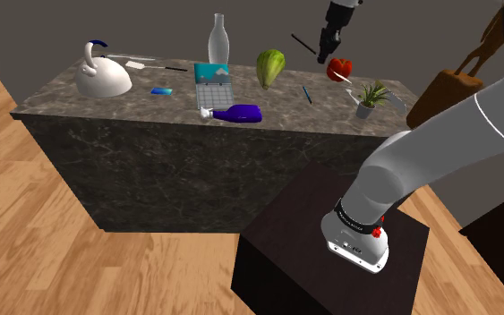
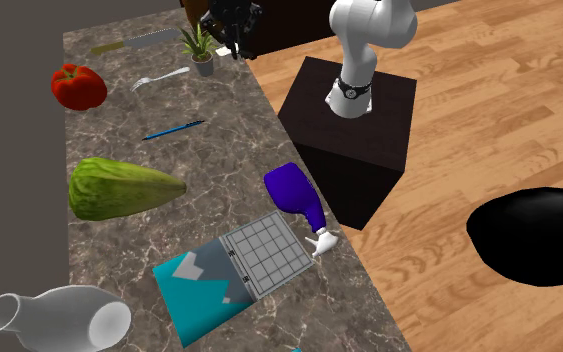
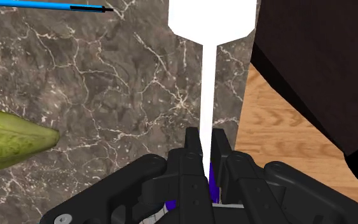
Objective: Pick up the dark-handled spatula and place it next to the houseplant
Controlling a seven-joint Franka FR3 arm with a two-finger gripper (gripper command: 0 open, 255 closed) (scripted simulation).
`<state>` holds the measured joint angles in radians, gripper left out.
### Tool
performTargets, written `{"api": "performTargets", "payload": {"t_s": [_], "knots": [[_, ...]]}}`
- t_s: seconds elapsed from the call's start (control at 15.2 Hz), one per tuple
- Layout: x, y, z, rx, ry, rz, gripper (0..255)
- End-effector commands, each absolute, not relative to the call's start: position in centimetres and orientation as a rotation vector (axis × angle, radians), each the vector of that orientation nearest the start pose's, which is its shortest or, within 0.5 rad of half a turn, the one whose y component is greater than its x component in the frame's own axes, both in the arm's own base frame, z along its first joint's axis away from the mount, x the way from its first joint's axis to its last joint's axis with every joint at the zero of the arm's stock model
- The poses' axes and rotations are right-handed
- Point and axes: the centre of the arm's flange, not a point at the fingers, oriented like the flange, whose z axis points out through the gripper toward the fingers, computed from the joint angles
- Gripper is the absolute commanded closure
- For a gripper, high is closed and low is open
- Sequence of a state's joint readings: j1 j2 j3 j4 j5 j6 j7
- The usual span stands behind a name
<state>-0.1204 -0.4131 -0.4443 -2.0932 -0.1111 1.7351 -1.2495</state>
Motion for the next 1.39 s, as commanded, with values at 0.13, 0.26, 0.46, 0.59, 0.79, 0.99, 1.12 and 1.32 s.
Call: {"api": "performTargets", "payload": {"t_s": [0.13,0.26,0.46,0.59,0.79,0.99,1.12,1.32], "knots": [[30.4,-28.5,57.1,-2.908,-1.119,-0.096,255],[28.0,-29.5,57.1,-2.908,-1.119,-0.096,255],[25.0,-30.6,57.1,-2.908,-1.119,-0.096,255],[25.0,-30.6,56.0,-2.908,-1.119,-0.096,255],[25.0,-30.6,54.4,-2.908,-1.119,-0.096,255],[25.0,-30.6,52.8,-2.908,-1.119,-0.096,255],[25.0,-30.6,51.8,-2.908,-1.119,-0.096,255],[25.0,-30.6,50.2,-2.908,-1.119,-0.096,255]]}}
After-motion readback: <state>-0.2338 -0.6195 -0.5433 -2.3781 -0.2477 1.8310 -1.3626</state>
